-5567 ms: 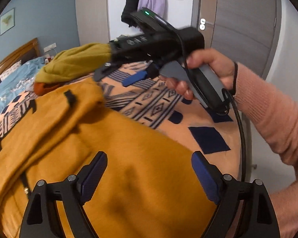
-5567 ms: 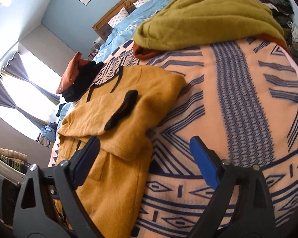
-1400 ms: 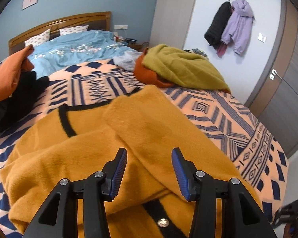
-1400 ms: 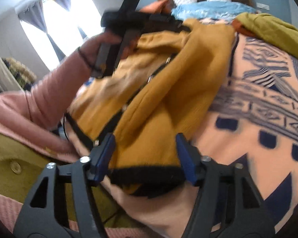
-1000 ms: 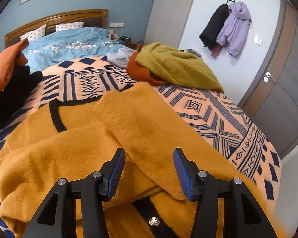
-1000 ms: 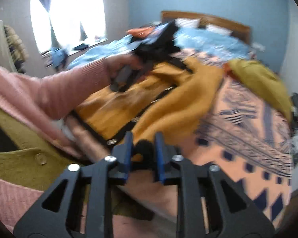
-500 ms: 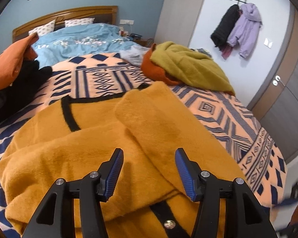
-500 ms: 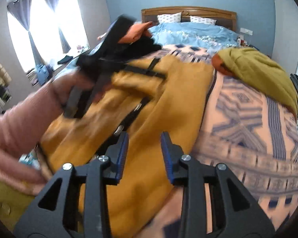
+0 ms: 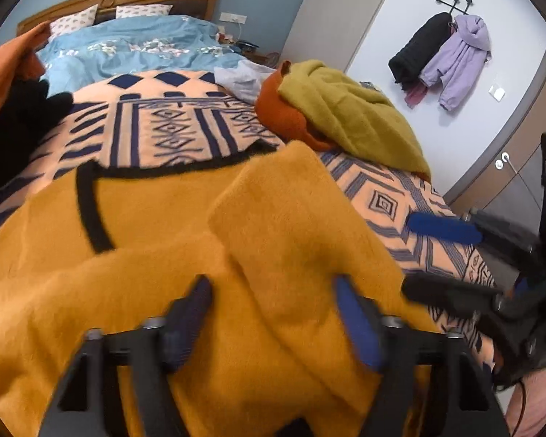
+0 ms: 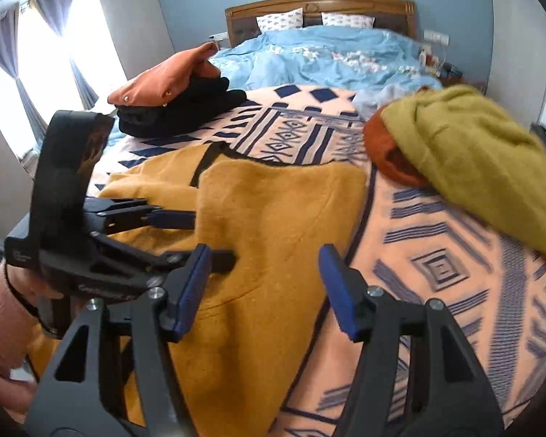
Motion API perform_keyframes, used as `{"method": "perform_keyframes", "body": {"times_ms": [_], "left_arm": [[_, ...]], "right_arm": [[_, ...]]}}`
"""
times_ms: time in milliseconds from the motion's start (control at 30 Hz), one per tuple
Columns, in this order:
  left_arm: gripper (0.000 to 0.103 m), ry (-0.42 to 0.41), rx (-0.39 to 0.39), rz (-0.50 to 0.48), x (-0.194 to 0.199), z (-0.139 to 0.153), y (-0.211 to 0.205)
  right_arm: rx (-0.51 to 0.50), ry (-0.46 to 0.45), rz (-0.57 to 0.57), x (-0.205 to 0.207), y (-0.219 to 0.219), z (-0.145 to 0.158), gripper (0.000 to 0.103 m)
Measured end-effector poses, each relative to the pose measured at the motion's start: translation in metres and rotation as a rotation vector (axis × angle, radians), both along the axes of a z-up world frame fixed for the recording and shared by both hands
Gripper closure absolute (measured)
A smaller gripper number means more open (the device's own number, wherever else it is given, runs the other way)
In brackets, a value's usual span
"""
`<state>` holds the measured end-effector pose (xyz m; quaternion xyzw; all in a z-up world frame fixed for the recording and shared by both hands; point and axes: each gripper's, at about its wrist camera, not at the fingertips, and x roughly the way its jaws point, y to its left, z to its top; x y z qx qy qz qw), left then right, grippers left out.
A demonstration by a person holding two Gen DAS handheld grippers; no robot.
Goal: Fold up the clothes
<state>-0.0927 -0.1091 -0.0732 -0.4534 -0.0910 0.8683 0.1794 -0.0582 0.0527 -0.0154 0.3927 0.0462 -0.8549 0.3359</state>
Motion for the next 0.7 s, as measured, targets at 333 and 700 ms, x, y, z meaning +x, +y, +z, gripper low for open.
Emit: {"method": "perform_keyframes", "body": {"times_ms": [333,700], "left_arm": [[0.091,0.039,0.007,-0.006,-0.026,0.006,0.006],[0.039,0.173,-0.027,0.137,0.058,0.042,-0.064]], "right_arm": [[-0.036,0.023,0.017,-0.001,-0.002,-0.003,0.04],[0.067,0.054,0.106,-0.017,-0.054,-0.009,0.04]]}}
